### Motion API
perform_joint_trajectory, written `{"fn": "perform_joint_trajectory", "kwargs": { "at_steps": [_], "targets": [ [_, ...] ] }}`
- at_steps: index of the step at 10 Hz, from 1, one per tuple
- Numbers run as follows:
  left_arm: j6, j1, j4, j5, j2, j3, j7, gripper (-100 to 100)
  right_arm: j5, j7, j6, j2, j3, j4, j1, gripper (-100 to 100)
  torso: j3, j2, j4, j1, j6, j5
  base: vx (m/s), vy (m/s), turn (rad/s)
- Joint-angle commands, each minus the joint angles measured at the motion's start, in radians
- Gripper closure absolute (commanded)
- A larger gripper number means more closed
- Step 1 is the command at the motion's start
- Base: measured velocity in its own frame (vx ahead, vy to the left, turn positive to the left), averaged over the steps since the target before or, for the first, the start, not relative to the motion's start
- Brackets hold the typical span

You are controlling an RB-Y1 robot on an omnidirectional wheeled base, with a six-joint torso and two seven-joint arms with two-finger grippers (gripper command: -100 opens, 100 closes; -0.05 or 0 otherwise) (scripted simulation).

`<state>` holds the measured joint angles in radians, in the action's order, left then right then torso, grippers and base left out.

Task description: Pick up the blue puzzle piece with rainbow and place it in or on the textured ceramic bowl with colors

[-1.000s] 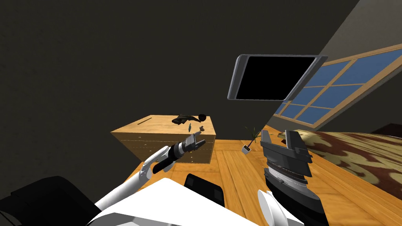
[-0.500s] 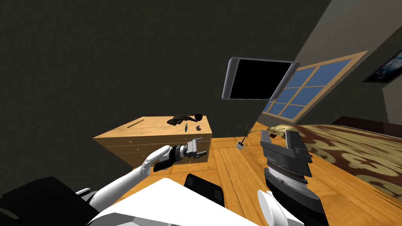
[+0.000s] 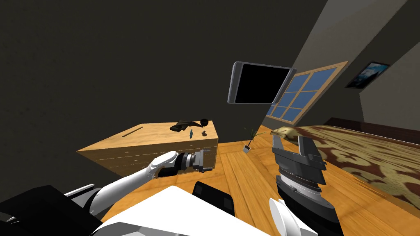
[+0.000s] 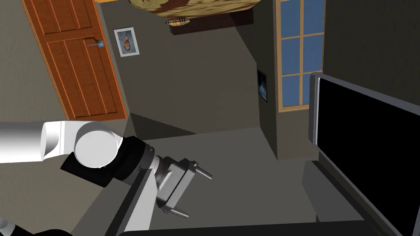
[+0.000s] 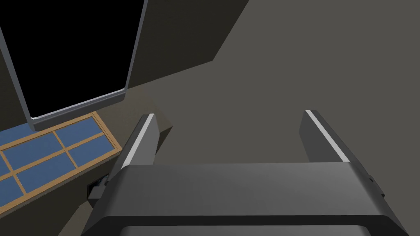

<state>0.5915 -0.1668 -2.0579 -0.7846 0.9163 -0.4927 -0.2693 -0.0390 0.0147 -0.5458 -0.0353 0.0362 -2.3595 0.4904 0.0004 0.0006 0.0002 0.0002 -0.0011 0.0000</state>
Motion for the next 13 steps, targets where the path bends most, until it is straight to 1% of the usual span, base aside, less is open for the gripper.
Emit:
{"fn": "perform_joint_trajectory", "kwargs": {
  "at_steps": [1, 2, 3, 4, 5, 6, 7, 8, 9, 10, 11, 12, 13],
  "targets": [
    [0.009, 0.025, 0.021, -0.050, 0.050, -0.034, -0.016, -100, 0.000, 0.000, 0.000, 0.000, 0.000, 0.000, 0.000, 0, 0.000, 0.000, 0.000, 0.000, 0.000, 0.000, -0.009, -0.018, -0.223],
    [0.009, 0.025, 0.021, -0.078, 0.080, -0.034, -0.016, -100, 0.000, 0.000, 0.000, 0.000, 0.000, 0.000, 0.000, 0, 0.000, 0.000, 0.000, -0.001, 0.001, 0.000, -0.008, -0.010, -0.093],
    [0.018, 0.045, 0.043, -0.105, 0.114, -0.060, -0.030, -100, 0.000, 0.000, 0.000, 0.000, 0.000, 0.000, 0.000, 0, 0.000, 0.000, 0.000, 0.000, 0.000, 0.000, -0.008, -0.015, -0.175],
    [0.018, 0.045, 0.043, -0.130, 0.139, -0.060, -0.030, -100, 0.000, 0.000, 0.000, 0.000, 0.000, 0.000, 0.000, 0, 0.000, 0.000, 0.000, 0.000, 0.001, 0.000, -0.006, -0.009, -0.106],
    [0.018, 0.045, 0.043, -0.142, 0.139, -0.060, -0.030, -100, 0.000, 0.000, 0.000, 0.000, 0.000, 0.000, 0.000, 0, 0.000, 0.000, 0.000, 0.000, 0.000, 0.000, -0.002, -0.003, 0.010],
    [0.025, 0.066, 0.066, -0.181, 0.184, -0.085, -0.045, -100, 0.000, 0.000, 0.000, 0.000, 0.000, 0.000, 0.000, 0, 0.000, 0.000, 0.000, 0.000, 0.000, 0.000, -0.001, -0.015, -0.206],
    [0.025, 0.066, 0.066, -0.201, 0.198, -0.085, -0.045, -100, 0.000, 0.000, 0.000, 0.000, 0.000, 0.000, 0.000, 0, 0.000, 0.000, 0.000, 0.000, 0.001, 0.000, -0.003, -0.008, -0.097],
    [0.033, 0.086, 0.089, -0.234, 0.232, -0.109, -0.060, -100, 0.000, 0.000, 0.000, 0.000, 0.000, 0.000, 0.000, 0, 0.000, 0.000, 0.000, 0.000, 0.000, 0.000, -0.004, -0.014, -0.184],
    [0.033, 0.086, 0.089, -0.258, 0.255, -0.109, -0.060, -100, 0.000, 0.000, 0.000, 0.000, 0.000, 0.000, 0.000, 0, 0.000, 0.000, 0.000, 0.000, 0.000, 0.000, -0.003, -0.009, -0.103],
    [0.041, 0.106, 0.113, -0.288, 0.286, -0.131, -0.075, -100, 0.000, 0.000, 0.000, 0.000, 0.000, 0.000, 0.000, 0, 0.000, 0.000, 0.000, 0.000, 0.000, 0.000, 0.000, -0.014, -0.191],
    [0.041, 0.106, 0.113, -0.318, 0.311, -0.131, -0.075, -100, 0.000, 0.000, 0.000, 0.000, 0.000, 0.000, 0.000, 0, 0.000, 0.000, 0.000, 0.000, 0.000, 0.000, -0.001, -0.008, -0.085],
    [0.048, 0.125, 0.137, -0.348, 0.336, -0.151, -0.090, -100, 0.000, 0.000, 0.000, 0.000, 0.000, 0.000, 0.000, 0, 0.000, 0.000, 0.000, 0.000, 0.000, 0.000, -0.001, -0.013, -0.163],
    [0.048, 0.125, 0.137, -0.376, 0.360, -0.151, -0.090, -100, 0.000, 0.000, 0.000, 0.000, 0.000, 0.000, 0.000, 0, 0.000, 0.000, 0.000, 0.000, 0.000, 0.000, 0.000, -0.009, -0.098]
  ]
}}
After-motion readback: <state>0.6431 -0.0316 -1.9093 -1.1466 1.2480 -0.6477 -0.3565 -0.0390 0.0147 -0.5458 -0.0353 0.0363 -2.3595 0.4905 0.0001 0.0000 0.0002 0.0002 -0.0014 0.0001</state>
